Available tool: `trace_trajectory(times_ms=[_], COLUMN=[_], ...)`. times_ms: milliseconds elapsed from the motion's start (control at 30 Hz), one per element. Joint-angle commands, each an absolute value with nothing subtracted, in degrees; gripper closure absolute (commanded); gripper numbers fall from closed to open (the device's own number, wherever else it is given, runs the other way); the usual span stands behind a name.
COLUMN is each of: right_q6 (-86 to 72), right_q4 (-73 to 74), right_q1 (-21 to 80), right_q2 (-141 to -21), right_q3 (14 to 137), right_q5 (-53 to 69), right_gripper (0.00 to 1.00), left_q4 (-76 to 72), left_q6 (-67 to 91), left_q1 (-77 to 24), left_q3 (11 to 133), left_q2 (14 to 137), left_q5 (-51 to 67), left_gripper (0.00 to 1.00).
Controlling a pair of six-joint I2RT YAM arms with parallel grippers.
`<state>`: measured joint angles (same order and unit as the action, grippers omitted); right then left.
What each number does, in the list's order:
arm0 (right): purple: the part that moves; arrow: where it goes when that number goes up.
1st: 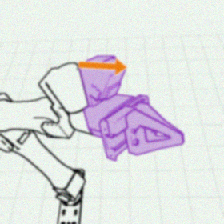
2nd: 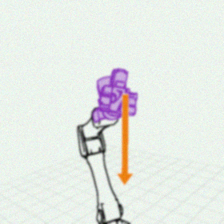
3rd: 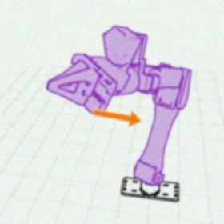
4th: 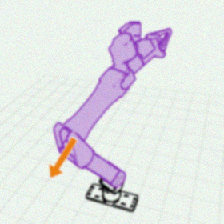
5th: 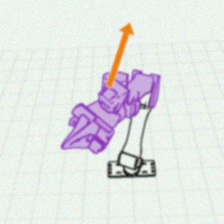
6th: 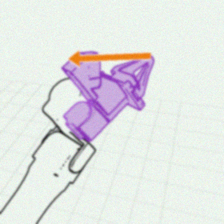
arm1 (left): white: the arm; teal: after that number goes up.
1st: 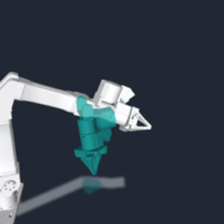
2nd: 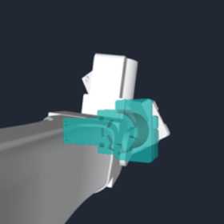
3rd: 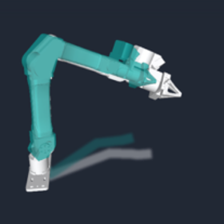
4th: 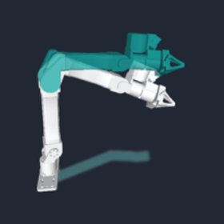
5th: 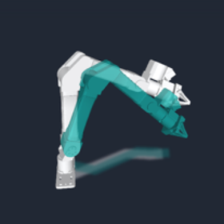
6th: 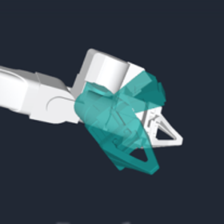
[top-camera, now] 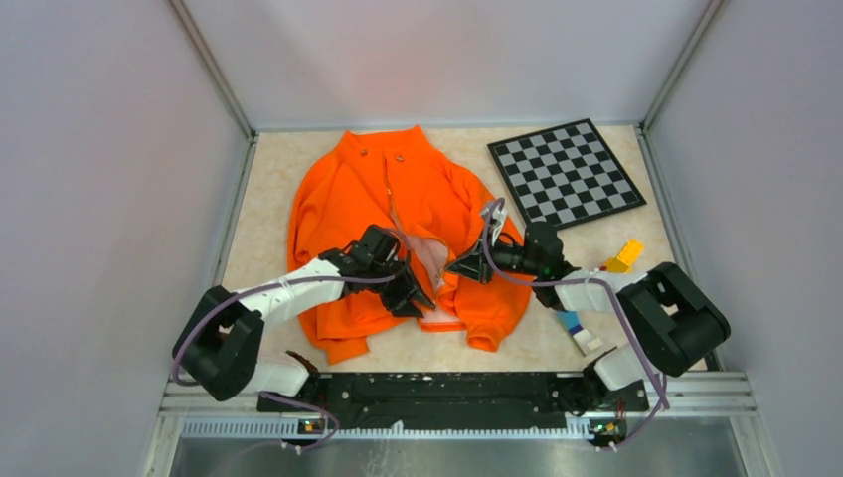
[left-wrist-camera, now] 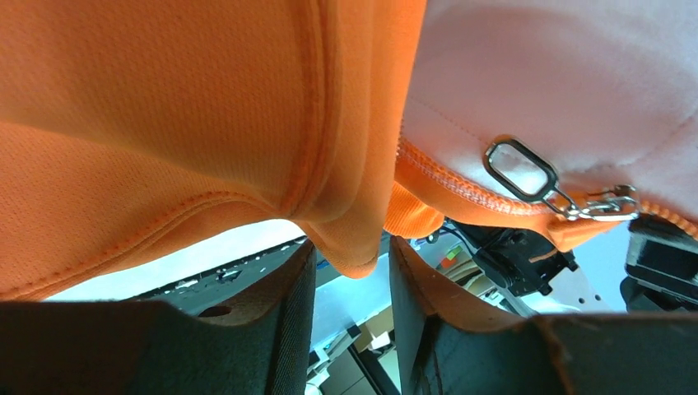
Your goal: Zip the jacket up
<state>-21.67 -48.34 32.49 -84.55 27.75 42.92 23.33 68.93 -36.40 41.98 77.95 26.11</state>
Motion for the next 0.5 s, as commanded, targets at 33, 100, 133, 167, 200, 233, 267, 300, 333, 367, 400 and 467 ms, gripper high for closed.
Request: trace_trajectory(times_ms=[33, 100, 133, 167, 200, 233, 267, 300, 333, 367, 400, 467], right_q6=[-21.44, -21.38, -21.43, -21.29, -21.28, -21.13, -21.09, -21.03, -20.92, -20.83, -20.75, -20.76], right_q4=[-50.64, -50.58, -50.54, -50.39, -50.30, -50.24, -50.15, -49.99, -49.81, -49.74, -49.62, -49.63], right_q1=[32.93, 32.96, 32.93, 32.90, 32.94, 32.90, 32.95, 32.95, 32.95, 32.96, 32.94, 32.96], right_q2=[-82.52, -82.49, -82.52, -82.45, -82.44, -82.40, -82.47, -82.48, -82.58, -82.57, -82.69, -82.85], right_q3=[27.66, 27.62, 27.64, 27.60, 27.61, 27.68, 27.68, 27.69, 27.81, 27.84, 27.88, 27.86], right_q5=[43.06, 43.00, 42.87, 42.84, 42.77, 42.68, 42.59, 42.55, 42.52, 42.42, 42.45, 42.45], right_gripper=[1.00, 1.00, 1.00, 1.00, 1.00, 1.00, 1.00, 1.00, 1.00, 1.00, 1.00, 1.00], left_q4=[23.09, 23.50, 23.71, 23.92, 24.17, 24.22, 24.47, 24.41, 24.01, 23.13, 22.43, 20.36], left_q6=[67.80, 66.90, 66.24, 65.55, 64.84, 63.99, 63.27, 62.87, 62.52, 62.42, 62.48, 62.13], left_q1=[-36.15, -36.17, -36.13, -36.15, -36.09, -36.09, -35.99, -35.95, -35.88, -35.74, -35.59, -35.00], left_q3=[43.57, 44.02, 44.29, 44.51, 44.90, 45.02, 44.89, 44.54, 43.76, 42.78, 41.81, 39.36], left_q2=[78.82, 78.83, 78.68, 78.40, 78.03, 77.41, 76.16, 75.02, 73.44, 71.88, 70.23, 66.79], left_q5=[25.60, 24.97, 24.74, 24.57, 24.63, 24.75, 24.64, 24.72, 25.01, 25.35, 25.75, 27.14], left_gripper=[0.62, 0.71, 0.75, 0.80, 0.84, 0.87, 0.90, 0.93, 0.95, 0.96, 0.96, 0.98])
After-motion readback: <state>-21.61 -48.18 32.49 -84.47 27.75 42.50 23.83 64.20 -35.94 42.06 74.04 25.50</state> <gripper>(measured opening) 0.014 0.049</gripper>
